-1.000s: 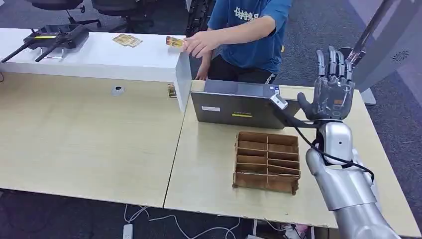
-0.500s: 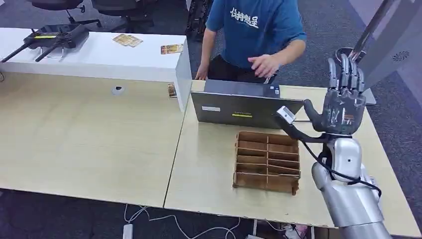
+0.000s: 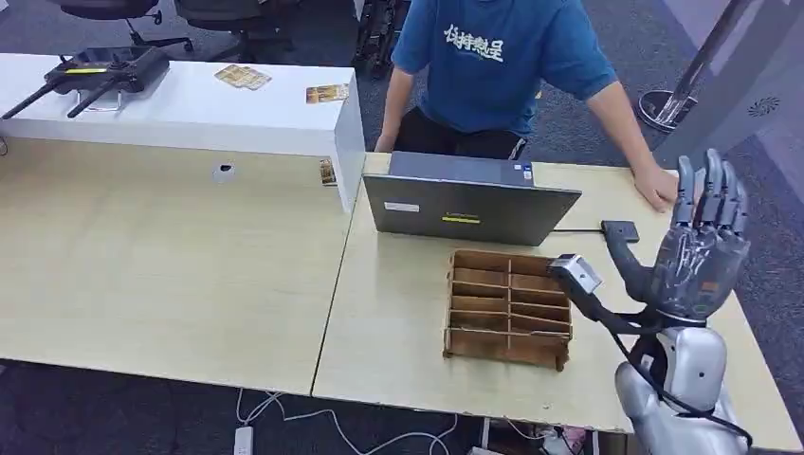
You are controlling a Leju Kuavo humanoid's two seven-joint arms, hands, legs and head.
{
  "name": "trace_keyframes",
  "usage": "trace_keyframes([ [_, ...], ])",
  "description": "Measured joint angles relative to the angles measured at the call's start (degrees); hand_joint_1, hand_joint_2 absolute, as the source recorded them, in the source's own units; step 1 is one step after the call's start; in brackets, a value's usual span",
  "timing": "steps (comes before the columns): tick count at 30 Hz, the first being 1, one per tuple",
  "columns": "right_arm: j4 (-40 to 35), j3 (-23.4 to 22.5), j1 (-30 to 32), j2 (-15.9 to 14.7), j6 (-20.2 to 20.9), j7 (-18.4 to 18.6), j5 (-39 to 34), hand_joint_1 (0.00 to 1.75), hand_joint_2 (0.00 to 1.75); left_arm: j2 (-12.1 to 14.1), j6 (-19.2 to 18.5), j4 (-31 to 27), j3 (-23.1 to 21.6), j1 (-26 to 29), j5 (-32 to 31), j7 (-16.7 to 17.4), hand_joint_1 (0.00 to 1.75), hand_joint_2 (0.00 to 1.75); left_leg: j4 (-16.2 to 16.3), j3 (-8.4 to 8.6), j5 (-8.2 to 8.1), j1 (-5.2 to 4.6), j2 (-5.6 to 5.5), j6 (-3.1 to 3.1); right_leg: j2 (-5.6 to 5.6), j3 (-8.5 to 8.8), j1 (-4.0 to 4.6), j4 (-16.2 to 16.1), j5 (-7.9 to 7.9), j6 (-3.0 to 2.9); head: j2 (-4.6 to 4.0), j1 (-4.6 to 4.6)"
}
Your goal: Pass the card to the sensor for recognition and then transmit it.
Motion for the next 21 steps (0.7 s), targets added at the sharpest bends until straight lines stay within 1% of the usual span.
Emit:
trace_keyframes([
  [5,-4.23,-1.25,5.76,-0.46,-0.88,-1.92,-0.7,0.0,1.75,0.0,0.02,0.0,0.0,0.04,0.85,-0.39,0.0,0.0,0.0,0.0,-0.02,0.0,-0.01,0.0,-0.03,0.0,0.0,-0.02,-0.03,-0.01,0.0,-0.02],
  [9,-6.08,-1.51,9.36,-1.07,-1.14,-2.23,-0.63,0.0,1.75,0.0,0.02,0.0,0.0,0.06,0.92,-0.42,0.0,0.0,0.0,0.0,-0.03,-0.01,0.01,0.01,0.03,0.01,0.0,-0.01,-0.03,-0.01,0.0,-0.02],
  [21,-7.79,-2.21,10.8,-1.66,-1.16,-2.32,-0.61,0.0,1.75,0.0,0.0,0.0,0.0,0.06,0.92,-0.44,0.0,0.0,0.0,0.02,-0.02,0.0,0.04,0.01,0.01,0.01,0.0,0.0,-0.02,-0.01,0.0,-0.02],
])
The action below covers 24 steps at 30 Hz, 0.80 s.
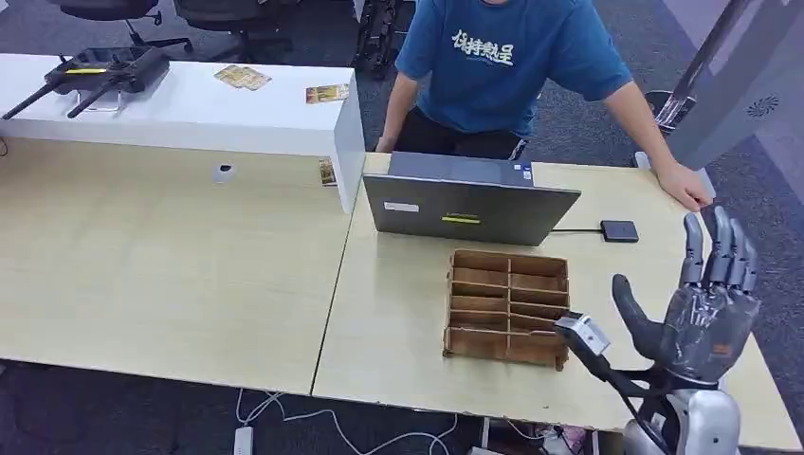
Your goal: Pass the card to the sensor for recognition and then transmit it.
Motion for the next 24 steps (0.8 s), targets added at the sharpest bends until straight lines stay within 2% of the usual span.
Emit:
trace_keyframes([
  [6,-0.18,-0.04,0.52,-0.11,0.04,-0.2,0.33,0.0,1.75,0.0,0.02,0.0,0.0,0.0,0.13,-0.04,0.0,0.0,0.0,0.0,0.0,0.0,-0.02,0.0,-0.01,0.0,0.0,-0.01,-0.01,0.0,0.0,0.0],
  [15,-2.71,-0.04,8.49,-0.57,-0.83,-0.48,2.32,0.0,1.75,0.0,0.02,0.0,0.0,0.07,0.15,-0.17,0.0,0.0,-0.01,-0.03,-0.04,0.0,-0.03,0.04,-0.04,0.0,0.0,-0.01,-0.04,-0.01,0.0,0.0],
  [24,-6.6,0.59,14.53,-0.61,-0.72,2.4,6.18,0.0,1.75,0.0,0.0,0.0,0.09,0.27,0.15,-0.74,0.0,0.0,-0.02,-0.02,-0.04,0.0,-0.01,0.04,-0.05,0.01,0.0,-0.01,-0.05,-0.02,0.0,0.0],
])
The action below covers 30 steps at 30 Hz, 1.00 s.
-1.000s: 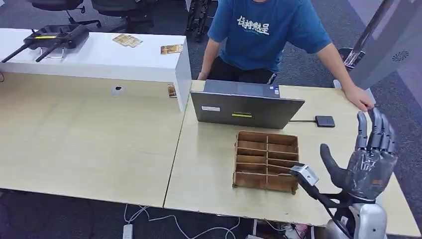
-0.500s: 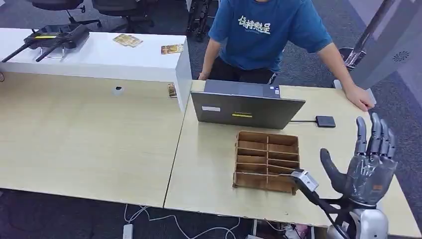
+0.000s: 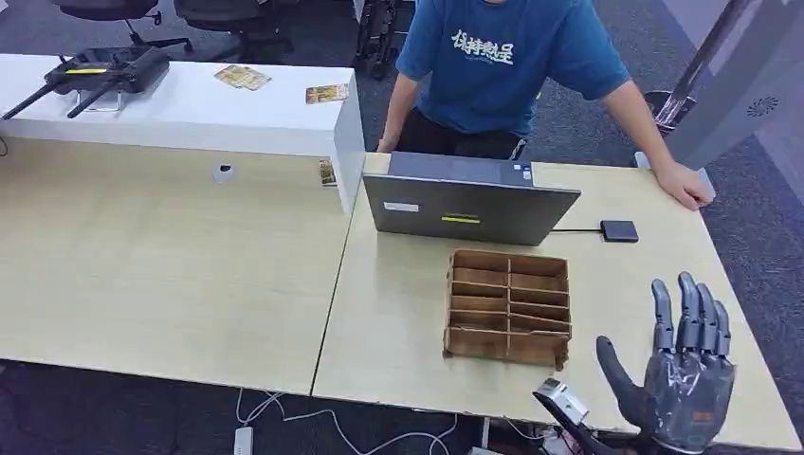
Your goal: Pass the card to the sensor for recognition and then transmit it.
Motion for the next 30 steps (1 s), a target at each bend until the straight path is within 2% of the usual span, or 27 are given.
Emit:
trace_keyframes([
  [7,-1.29,0.24,2.59,-0.42,0.26,1.38,0.33,0.0,1.75,0.0,0.0,0.0,0.07,0.02,0.0,-0.04,0.0,0.0,0.0,0.0,0.0,0.0,0.0,0.0,0.0,0.0,0.0,0.0,0.0,0.0,0.0,0.0],
  [18,-1.77,0.66,5.31,-1.77,3.94,3.22,-0.92,0.0,1.75,-0.02,0.04,0.0,0.59,0.2,0.0,-0.35,0.0,0.0,0.0,0.01,0.0,0.0,0.01,0.0,0.0,0.01,0.0,0.0,0.0,0.0,0.0,0.0],
  [30,-0.11,6.71,5.88,-2.89,6.51,5.93,-3.67,0.0,1.75,-0.07,0.11,0.0,0.85,0.28,0.0,-0.59,0.0,0.0,-0.01,0.01,0.0,0.0,0.02,0.0,0.0,0.0,0.0,0.0,0.0,-0.01,0.0,0.0],
])
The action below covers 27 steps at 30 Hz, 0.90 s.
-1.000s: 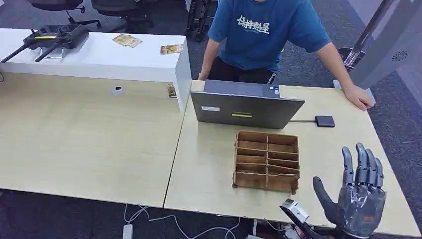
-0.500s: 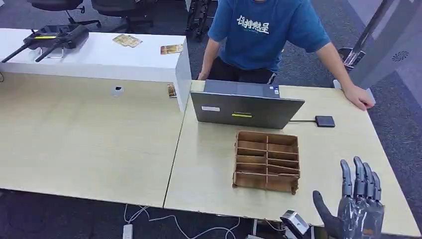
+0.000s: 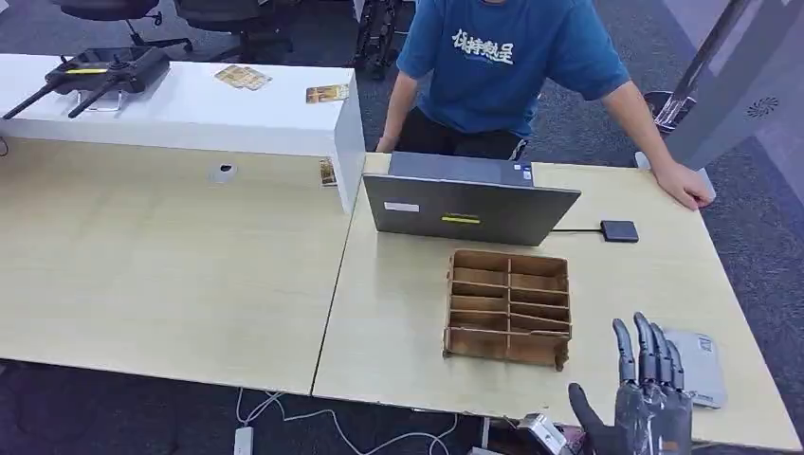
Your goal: Pass the card to the sensor for recognition and then transmit it.
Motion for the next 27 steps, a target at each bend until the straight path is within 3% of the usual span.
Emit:
trace_keyframes([
  [27,3.84,4.61,-5.8,-0.04,2.64,-1.88,-0.57,0.0,1.75,-0.02,0.0,0.0,0.0,0.01,-0.24,0.0,0.0,0.0,0.0,0.01,0.0,0.0,0.01,0.0,0.0,0.02,0.0,0.0,0.0,0.0,0.0,0.0],
])
